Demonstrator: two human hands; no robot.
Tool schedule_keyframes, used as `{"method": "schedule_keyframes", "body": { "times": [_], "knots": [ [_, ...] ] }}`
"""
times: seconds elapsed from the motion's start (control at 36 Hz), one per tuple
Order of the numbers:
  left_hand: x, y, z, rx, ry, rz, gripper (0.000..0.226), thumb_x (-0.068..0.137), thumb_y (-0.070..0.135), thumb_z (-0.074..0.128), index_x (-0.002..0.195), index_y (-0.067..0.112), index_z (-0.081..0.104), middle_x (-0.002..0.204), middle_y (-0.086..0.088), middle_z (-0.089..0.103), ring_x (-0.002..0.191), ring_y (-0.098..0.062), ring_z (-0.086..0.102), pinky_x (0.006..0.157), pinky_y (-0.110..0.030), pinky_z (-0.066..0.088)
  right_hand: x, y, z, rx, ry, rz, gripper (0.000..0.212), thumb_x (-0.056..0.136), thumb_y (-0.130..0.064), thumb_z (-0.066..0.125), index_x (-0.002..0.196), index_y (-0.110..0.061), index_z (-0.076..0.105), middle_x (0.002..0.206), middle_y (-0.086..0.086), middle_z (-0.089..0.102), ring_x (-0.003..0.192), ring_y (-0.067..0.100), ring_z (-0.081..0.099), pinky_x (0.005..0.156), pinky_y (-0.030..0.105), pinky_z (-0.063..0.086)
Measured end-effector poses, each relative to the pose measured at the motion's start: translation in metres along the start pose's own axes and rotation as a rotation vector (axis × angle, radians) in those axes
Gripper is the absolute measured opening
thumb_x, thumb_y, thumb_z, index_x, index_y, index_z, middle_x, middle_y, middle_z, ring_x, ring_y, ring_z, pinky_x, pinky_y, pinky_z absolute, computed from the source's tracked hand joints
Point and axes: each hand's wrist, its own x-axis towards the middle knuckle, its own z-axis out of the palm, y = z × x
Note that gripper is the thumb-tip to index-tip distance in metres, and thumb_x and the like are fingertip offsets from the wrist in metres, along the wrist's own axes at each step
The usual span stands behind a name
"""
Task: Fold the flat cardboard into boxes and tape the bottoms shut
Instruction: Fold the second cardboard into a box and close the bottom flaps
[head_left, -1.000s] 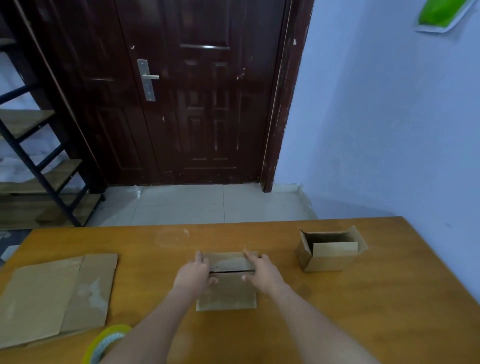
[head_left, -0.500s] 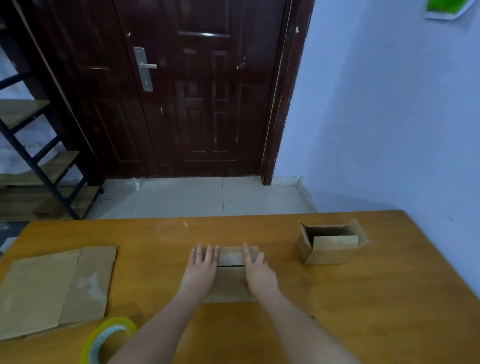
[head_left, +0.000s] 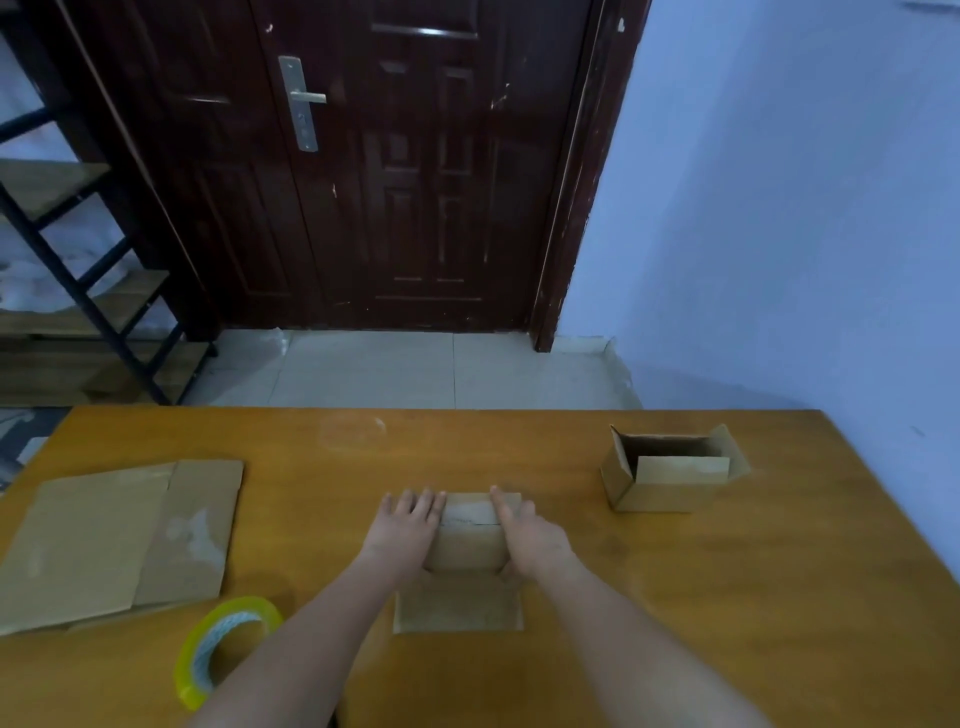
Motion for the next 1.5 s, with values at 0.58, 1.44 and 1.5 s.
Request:
{"method": "schedule_keyframes", "body": {
  "times": [0.58, 1.44, 1.5],
  "knots": [
    [-0.008, 0.012, 0.008, 0.029, 0.188, -0.051, 0.065, 0.098, 0.014, 0.041, 0.150, -0.001, 0.005, 0.147, -0.014, 0.022, 0.135, -0.031, 0.025, 0.108, -0.037, 0.033, 0.000, -0.016, 0.008, -0.064, 0.131, 0.036, 0.113, 0.080, -0.053, 0.066, 0.152, -0.015, -0.013, 0.157, 0.013, -0.006, 0.145, 0.034, -0.003, 0.116, 0.052, 0.011],
    [0.012, 0.004, 0.028, -0.281, 0.229, -0.091, 0.064, 0.100, 0.015, 0.038, 0.152, 0.011, 0.001, 0.160, -0.003, 0.003, 0.148, -0.019, 0.004, 0.113, -0.027, 0.031, 0.017, -0.027, -0.006, -0.161, 0.241, -0.219, 0.052, 0.093, -0.039, 0.053, 0.133, -0.008, 0.042, 0.134, 0.008, 0.037, 0.126, 0.026, 0.035, 0.094, 0.039, 0.039],
    [0.013, 0.001, 0.026, -0.323, 0.224, -0.090, 0.063, 0.099, 0.016, 0.040, 0.152, 0.015, 0.004, 0.160, 0.001, 0.004, 0.148, -0.016, 0.005, 0.113, -0.026, 0.032, 0.019, -0.030, -0.012, -0.171, 0.196, -0.211, 0.051, 0.091, -0.039, 0.057, 0.130, -0.008, 0.047, 0.133, 0.007, 0.038, 0.126, 0.025, 0.035, 0.094, 0.040, 0.041]
  ]
}}
